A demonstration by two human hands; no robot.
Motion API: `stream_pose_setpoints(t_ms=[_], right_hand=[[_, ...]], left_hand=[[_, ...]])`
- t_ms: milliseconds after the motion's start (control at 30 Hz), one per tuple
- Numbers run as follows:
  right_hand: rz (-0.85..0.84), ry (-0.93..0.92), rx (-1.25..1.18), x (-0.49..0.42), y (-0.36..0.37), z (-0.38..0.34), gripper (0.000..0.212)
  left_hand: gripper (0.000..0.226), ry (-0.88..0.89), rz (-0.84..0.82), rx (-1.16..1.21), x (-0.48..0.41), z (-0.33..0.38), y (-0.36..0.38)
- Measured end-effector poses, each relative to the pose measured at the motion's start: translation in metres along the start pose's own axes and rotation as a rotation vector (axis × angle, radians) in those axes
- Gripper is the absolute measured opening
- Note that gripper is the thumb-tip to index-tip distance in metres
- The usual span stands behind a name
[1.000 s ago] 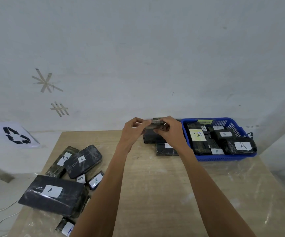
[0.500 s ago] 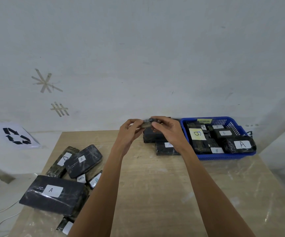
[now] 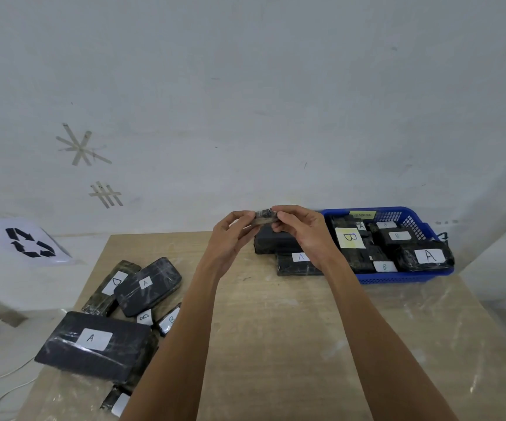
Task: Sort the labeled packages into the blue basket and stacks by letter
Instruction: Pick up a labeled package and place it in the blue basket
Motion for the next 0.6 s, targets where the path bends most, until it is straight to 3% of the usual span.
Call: stream_pose_setpoints(t_ms=[233, 467, 600], right_hand=[[0.032, 0.025, 0.098, -0.0004, -0.0043, 0.0006, 0.02], [0.038, 0.033, 0.006, 0.0019, -0.0033, 0.0017, 0.021], [0.042, 0.036, -0.003, 0.0024, -0.0018, 0.002, 0.021]], left_hand=[[0.039, 0.03, -0.011, -0.006, 0.0034, 0.001, 0.006], [0.019, 0.072, 0.03, -0.036, 0.0015, 0.004, 0.0052], [0.021, 0.076, 0.045, -0.029, 0.0008, 0.0049, 0.0041]])
Point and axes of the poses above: each hand's wrist, its own x-axis away from the middle knuckle, its own y-axis out of the palm, z = x × y, the point moved 5 cm from there along -x, towards the middle knuckle, and after that the axes turned 13 degrees about z, right-handed, at the moved point
